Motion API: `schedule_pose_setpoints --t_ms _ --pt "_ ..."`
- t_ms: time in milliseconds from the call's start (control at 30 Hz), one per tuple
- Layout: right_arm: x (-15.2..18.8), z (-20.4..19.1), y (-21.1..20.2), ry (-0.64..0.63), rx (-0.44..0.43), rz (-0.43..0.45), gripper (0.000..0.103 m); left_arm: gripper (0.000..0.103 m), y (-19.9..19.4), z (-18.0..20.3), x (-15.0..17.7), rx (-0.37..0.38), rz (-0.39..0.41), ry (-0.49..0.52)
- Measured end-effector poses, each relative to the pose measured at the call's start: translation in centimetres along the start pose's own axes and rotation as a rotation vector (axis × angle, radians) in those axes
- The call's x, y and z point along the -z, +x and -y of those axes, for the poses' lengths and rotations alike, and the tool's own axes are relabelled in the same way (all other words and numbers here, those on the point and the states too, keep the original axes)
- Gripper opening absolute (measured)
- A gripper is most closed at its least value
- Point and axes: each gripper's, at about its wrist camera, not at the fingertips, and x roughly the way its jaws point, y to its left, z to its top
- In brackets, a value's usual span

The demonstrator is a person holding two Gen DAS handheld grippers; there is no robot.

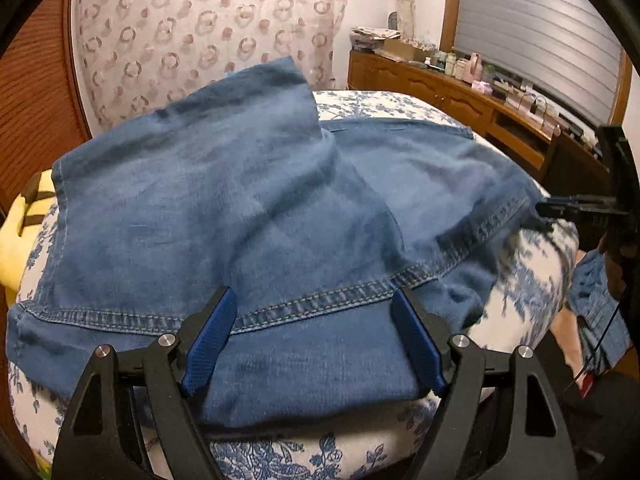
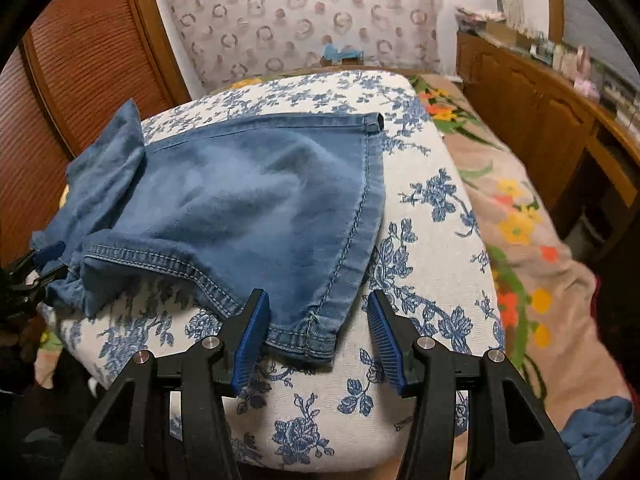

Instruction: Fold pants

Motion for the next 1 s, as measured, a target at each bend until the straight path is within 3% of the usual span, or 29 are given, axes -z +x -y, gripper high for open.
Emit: schedule_pose_setpoints --t_ms 167,333,400,467,633,767,1000 --pt "0.5 -0.6 -0.1 -0.062 0.056 0.011 0.051 0.081 -0.3 0.1 0.1 0.004 0.003 -0.005" --pt "0.4 -0.5 -0.1 -0.102 0.058 0.018 0.013 0.081 -1.0 -0.7 -0.3 0.010 0.017 -0.027" --pt "0.3 0.2 -0.5 -0.095 0.043 0.022 0.013 0.081 -1.6 -1.1 -0.4 0.008 0.030 -0.039" --pt "0.0 1.2 -1.5 -0.075 0.061 0.061 0.012 0.081 -2.0 -1.6 -0.6 0.000 0.041 -0.045" --pt "-2.8 3.3 -6.2 -0.012 0.001 0.179 0.012 0.081 -3.6 -3.4 -0.9 -0.025 0.081 -0.081" --pt "-5.2 1.4 -8.9 -0.064 -0.024 0.255 0.012 0.081 -4.6 -4.9 -0.8 -0.048 0.106 -0.106" --pt "-8.3 -4.2 -11.4 -0.177 -0.147 0.339 0.012 0.081 -5.3 -7.3 -0.4 -0.080 0.122 -0.144"
